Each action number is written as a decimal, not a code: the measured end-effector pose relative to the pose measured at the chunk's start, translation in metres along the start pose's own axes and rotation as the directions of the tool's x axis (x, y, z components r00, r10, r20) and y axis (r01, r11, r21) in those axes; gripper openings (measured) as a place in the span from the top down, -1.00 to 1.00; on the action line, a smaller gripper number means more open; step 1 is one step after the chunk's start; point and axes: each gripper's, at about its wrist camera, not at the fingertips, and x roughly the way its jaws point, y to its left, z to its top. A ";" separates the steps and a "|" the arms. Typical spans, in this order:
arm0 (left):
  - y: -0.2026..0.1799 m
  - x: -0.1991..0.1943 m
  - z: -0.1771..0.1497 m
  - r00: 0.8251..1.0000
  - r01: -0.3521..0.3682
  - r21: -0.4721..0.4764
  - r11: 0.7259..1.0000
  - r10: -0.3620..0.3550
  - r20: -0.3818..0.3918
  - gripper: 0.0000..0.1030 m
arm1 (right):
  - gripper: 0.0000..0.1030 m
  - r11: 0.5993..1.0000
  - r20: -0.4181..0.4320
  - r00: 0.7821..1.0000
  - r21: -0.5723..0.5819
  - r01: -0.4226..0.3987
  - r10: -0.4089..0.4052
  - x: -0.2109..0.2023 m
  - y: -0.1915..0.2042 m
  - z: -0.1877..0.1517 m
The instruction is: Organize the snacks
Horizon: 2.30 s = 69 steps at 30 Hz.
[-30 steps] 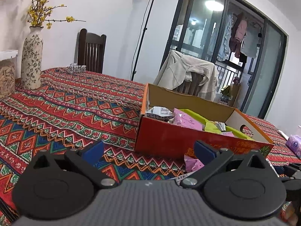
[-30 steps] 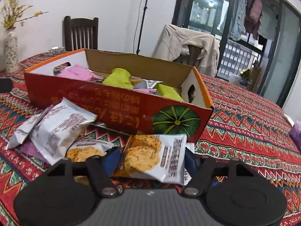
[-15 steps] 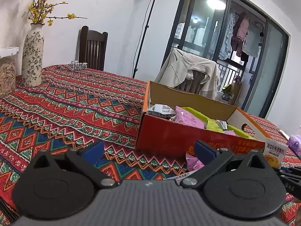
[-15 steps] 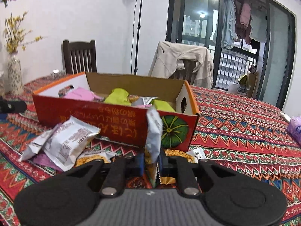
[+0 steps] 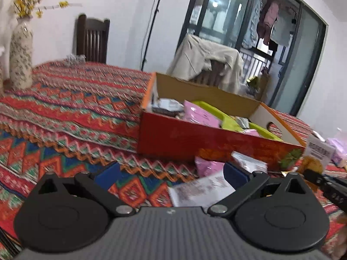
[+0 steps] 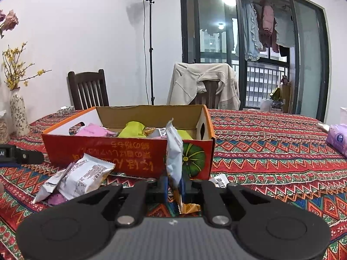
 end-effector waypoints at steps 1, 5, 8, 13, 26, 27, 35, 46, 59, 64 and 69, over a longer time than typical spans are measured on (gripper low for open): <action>-0.003 0.002 0.000 1.000 0.019 -0.008 1.000 -0.019 -0.022 -1.00 | 0.80 1.000 0.001 1.000 0.002 -0.001 0.001 0.000 0.000 0.000; -0.021 0.012 -0.002 0.997 0.020 0.001 1.000 -0.019 -0.077 -1.00 | 0.80 1.000 0.011 1.000 0.009 -0.005 0.005 -0.001 0.000 -0.001; -0.028 0.021 -0.006 0.993 0.016 -0.017 1.000 -0.018 -0.115 -1.00 | 0.80 1.000 0.017 1.000 0.011 -0.011 0.010 -0.003 -0.001 -0.001; -0.030 0.030 -0.016 0.992 -0.017 -0.039 0.999 0.012 -0.128 -1.00 | 0.80 1.000 0.021 1.000 0.015 -0.021 0.020 -0.003 -0.001 -0.002; -0.022 0.020 -0.019 0.996 -0.007 -0.062 0.998 0.001 -0.093 -0.48 | 0.80 0.999 0.031 0.999 0.019 -0.034 0.034 -0.005 -0.002 -0.003; -0.020 0.019 -0.019 0.996 -0.006 -0.069 0.998 0.000 -0.092 -0.44 | 0.80 0.999 0.032 0.999 0.019 -0.035 0.034 -0.005 -0.002 -0.003; -0.012 0.009 -0.019 0.998 -0.024 -0.073 0.997 0.019 -0.062 0.03 | 0.80 0.999 0.033 0.999 0.019 -0.036 0.035 -0.005 -0.002 -0.003; -0.013 -0.011 -0.014 0.996 -0.084 0.033 0.996 0.083 0.024 0.38 | 0.80 0.999 0.031 0.999 0.019 -0.035 0.034 -0.004 -0.001 -0.003; 0.021 -0.022 -0.003 0.989 -0.145 0.028 0.989 0.144 0.022 -0.16 | 0.79 0.999 0.027 0.999 0.018 -0.035 0.035 -0.003 -0.001 -0.003; 0.010 -0.004 -0.006 0.978 -0.203 0.123 0.971 0.207 -0.021 -0.81 | 0.79 0.999 0.026 0.999 0.018 -0.035 0.035 -0.003 -0.001 -0.004; 0.015 0.017 -0.003 0.965 -0.227 0.193 0.955 0.247 -0.087 -0.91 | 0.79 0.999 0.023 0.999 0.018 -0.037 0.036 -0.001 -0.001 -0.005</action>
